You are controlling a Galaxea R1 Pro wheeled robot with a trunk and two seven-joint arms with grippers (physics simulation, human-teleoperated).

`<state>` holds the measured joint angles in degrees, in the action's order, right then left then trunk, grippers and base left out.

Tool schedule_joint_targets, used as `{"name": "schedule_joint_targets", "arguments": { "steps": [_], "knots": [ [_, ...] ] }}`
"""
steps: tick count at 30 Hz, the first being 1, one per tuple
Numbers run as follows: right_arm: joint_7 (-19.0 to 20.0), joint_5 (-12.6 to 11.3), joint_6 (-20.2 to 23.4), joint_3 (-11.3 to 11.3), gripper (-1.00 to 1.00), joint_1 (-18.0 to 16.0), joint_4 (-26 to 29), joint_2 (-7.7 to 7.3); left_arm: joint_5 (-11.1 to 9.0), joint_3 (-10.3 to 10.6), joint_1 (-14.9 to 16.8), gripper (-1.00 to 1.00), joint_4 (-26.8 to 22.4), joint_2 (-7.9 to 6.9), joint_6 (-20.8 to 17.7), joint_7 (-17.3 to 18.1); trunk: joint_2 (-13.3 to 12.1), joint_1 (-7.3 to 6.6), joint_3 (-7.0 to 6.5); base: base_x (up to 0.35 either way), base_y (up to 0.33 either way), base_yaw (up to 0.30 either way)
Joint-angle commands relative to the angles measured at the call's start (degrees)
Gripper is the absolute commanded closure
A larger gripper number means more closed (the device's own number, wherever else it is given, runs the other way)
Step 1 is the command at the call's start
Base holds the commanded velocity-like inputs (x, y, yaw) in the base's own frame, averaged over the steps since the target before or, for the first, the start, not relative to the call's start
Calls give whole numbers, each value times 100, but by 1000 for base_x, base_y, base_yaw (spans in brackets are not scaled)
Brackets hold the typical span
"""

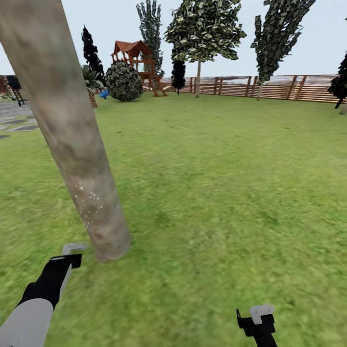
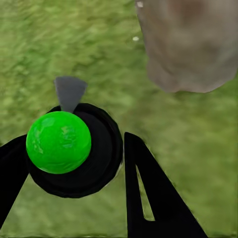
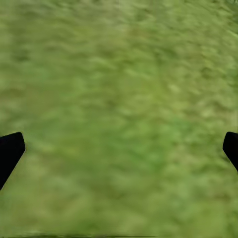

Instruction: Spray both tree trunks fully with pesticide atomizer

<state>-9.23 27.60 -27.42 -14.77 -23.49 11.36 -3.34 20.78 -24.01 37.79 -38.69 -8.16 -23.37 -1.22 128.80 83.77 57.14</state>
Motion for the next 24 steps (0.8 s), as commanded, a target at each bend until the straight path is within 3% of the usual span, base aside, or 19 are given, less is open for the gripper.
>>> {"name": "schedule_joint_targets", "arguments": {
  "steps": [1,5,9,13,17,24],
  "knots": [
    [0,0,0,0,-100,1,-1,4,0,-1,0,100,-4,4,-1,-1,0,0,0,-248,-98,269],
    [0,0,0,0,-100,1,-1,5,4,7,0,100,15,10,-3,5,0,0,0,-100,-36,275],
    [0,0,0,0,-100,1,-2,4,-21,188,0,100,167,22,0,14,0,0,0,-6,-2,204],
    [0,0,0,0,-100,2,-2,0,-37,226,0,100,185,51,15,75,0,0,0,0,0,25],
    [0,0,0,0,-100,2,-2,0,-16,236,0,100,282,147,367,18,0,0,0,0,-26,1],
    [0,0,0,-6,-100,2,-2,0,-18,255,10,100,320,209,425,-1,0,0,0,0,-258,0]
  ]
}}
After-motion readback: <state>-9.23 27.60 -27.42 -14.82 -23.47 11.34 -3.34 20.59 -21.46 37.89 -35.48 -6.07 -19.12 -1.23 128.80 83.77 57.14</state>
